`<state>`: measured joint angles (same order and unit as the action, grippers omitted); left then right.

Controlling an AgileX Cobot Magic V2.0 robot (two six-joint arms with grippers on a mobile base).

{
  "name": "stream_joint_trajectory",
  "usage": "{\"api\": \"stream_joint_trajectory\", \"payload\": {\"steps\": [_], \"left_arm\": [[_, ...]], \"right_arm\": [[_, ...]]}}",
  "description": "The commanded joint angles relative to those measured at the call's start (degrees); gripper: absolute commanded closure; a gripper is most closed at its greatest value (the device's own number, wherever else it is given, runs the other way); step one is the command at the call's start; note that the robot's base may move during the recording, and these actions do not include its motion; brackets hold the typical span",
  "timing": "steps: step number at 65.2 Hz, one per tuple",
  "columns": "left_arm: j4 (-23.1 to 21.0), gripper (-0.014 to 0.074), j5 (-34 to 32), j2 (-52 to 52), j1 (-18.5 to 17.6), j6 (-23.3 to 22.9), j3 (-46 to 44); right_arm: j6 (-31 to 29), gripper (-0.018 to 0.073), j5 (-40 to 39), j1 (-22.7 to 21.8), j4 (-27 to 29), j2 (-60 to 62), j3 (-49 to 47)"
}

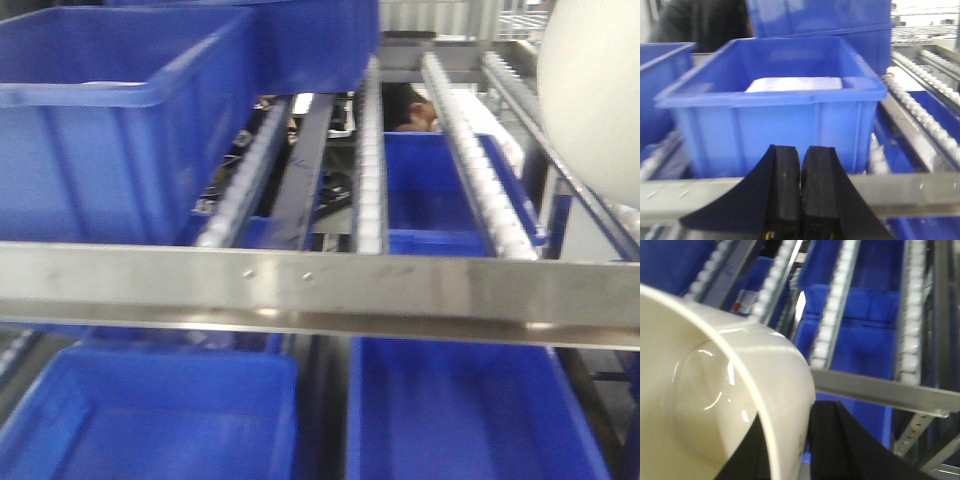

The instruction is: Move white bin to right shelf second layer

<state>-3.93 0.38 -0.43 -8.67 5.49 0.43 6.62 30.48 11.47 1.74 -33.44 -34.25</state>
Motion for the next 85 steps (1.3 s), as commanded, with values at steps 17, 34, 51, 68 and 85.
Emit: {"api": "stream_joint_trajectory", "payload": {"steps": [17, 34, 51, 68, 85], "left_arm": [[-0.3, 0.0512, -5.0, -0.8, -0.1, -0.4, 1.9], [-0.3, 0.0512, -5.0, -0.8, -0.1, -0.4, 1.9], [-0.3, 0.0512, -5.0, -0.8, -0.1, -0.4, 1.9], [-0.3, 0.0512, -5.0, -0.8, -0.1, -0.4, 1.9], [-0.3, 0.0512, -5.0, -0.8, -0.1, -0.4, 1.9]], "right_arm": [[0.0, 0.0535, -5.8, -0.3, 0.0, 0.0, -1.8], [0.0, 0.0535, -5.8, -0.3, 0.0, 0.0, -1.8], [0.0, 0.0535, -5.8, -0.3, 0.0, 0.0, -1.8], [0.0, 0.0535, -5.8, -0.3, 0.0, 0.0, -1.8], [0.0, 0.0535, -5.8, -0.3, 0.0, 0.0, -1.8]]}}
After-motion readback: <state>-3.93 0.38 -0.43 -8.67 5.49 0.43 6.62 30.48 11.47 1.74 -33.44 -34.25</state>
